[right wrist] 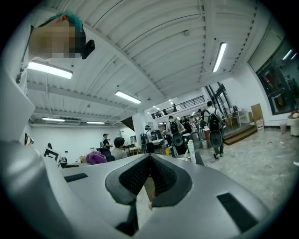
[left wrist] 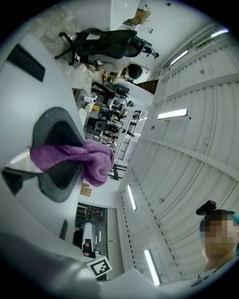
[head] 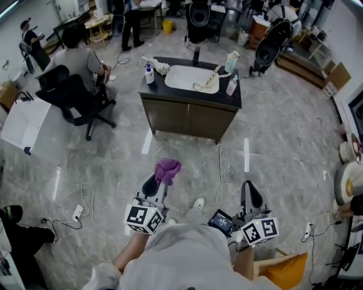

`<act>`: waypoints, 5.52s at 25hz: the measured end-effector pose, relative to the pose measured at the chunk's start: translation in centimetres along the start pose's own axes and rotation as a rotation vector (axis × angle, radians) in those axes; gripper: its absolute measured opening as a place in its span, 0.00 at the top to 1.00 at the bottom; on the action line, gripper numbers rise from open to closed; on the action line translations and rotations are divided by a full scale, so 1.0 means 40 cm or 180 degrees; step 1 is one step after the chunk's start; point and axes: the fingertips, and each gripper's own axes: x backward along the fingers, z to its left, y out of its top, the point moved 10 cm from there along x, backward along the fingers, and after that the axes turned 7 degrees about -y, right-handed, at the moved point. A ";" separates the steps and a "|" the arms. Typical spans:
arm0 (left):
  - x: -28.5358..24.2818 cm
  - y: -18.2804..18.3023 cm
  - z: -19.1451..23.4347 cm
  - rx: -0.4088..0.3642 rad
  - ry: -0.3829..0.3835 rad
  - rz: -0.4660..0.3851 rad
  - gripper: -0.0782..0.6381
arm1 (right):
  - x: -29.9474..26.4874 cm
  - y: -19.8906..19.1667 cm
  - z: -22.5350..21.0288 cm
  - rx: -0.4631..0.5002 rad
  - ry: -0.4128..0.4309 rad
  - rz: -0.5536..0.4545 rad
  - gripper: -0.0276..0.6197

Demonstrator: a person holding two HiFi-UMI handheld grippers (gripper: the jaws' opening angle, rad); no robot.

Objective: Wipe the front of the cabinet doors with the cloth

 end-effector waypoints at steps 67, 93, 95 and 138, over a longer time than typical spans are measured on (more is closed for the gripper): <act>-1.039 0.025 0.391 -0.0013 -0.0461 0.0381 0.79 | -0.942 0.186 -0.585 0.0236 0.0438 -0.0024 0.91; -1.393 -0.539 0.279 0.0123 -0.0591 0.0894 0.79 | -1.069 -0.361 -0.930 -0.0371 0.0207 0.0584 0.91; -1.404 -0.604 0.279 0.0122 -0.0708 0.0989 0.79 | -1.053 -0.415 -0.921 -0.0440 0.0155 0.0643 0.91; -1.663 -1.027 0.331 0.0052 -0.1036 0.1094 0.79 | -1.141 -0.836 -0.891 -0.0586 -0.0160 0.0840 0.91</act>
